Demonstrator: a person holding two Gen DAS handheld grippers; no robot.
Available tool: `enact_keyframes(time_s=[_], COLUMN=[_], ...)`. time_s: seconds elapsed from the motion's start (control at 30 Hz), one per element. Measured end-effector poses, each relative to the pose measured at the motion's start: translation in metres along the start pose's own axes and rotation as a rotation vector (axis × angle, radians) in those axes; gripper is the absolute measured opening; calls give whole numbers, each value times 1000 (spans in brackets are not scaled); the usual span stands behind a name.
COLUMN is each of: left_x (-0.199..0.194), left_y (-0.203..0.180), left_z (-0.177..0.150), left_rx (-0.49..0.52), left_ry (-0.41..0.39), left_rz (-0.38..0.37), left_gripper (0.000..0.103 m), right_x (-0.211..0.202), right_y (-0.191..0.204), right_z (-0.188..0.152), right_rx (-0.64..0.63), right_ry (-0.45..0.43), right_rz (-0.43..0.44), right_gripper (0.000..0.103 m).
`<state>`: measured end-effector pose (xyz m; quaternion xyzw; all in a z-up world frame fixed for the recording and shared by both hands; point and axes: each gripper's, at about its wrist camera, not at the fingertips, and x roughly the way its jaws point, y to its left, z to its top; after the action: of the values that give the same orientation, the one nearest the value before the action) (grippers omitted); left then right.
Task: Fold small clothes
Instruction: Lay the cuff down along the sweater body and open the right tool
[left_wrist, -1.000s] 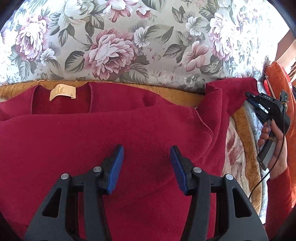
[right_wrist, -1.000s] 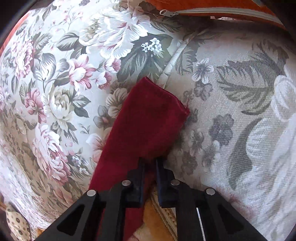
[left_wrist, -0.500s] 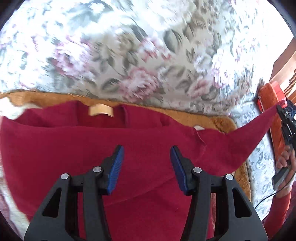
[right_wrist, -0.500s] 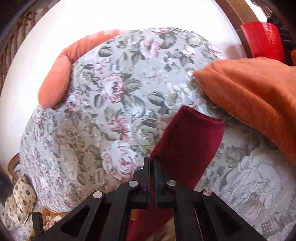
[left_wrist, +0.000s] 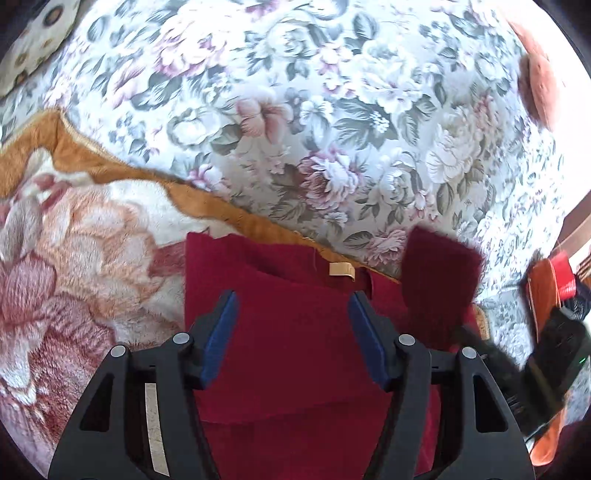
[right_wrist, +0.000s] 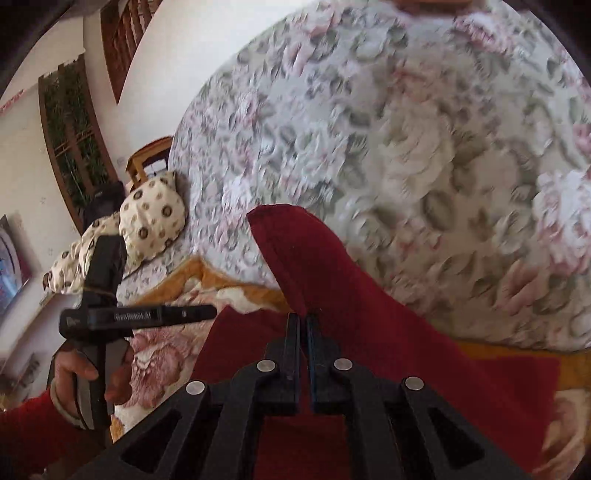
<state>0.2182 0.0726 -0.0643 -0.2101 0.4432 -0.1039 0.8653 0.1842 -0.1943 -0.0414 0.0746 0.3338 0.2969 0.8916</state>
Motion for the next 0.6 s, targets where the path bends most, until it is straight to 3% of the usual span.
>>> enact_keyframes(time_s=[0.03, 0.13, 0.23, 0.33, 0.47, 0.6], left_x=[4, 15, 21, 23, 36, 67], left_y=[6, 22, 19, 3, -26, -43], left_z=[-1, -8, -14, -17, -20, -28], left_rx=[-23, -58, -32, 20, 95, 112], left_ry=[10, 49, 64, 73, 112, 205], left_rz=[0, 11, -11, -31, -25, 1], left_gripper=[62, 62, 62, 62, 67, 67], right_x=[24, 86, 53, -6, -89, -122], right_y=[1, -4, -16, -46, -121, -201], right_z=[-13, -53, -52, -42, -40, -58], right_rx=[2, 66, 98, 132, 241, 420], right_ry=[44, 287, 220, 126, 3, 48], right_rz=[-2, 37, 73, 32, -180, -372], right_gripper=[3, 3, 4, 4, 5, 5])
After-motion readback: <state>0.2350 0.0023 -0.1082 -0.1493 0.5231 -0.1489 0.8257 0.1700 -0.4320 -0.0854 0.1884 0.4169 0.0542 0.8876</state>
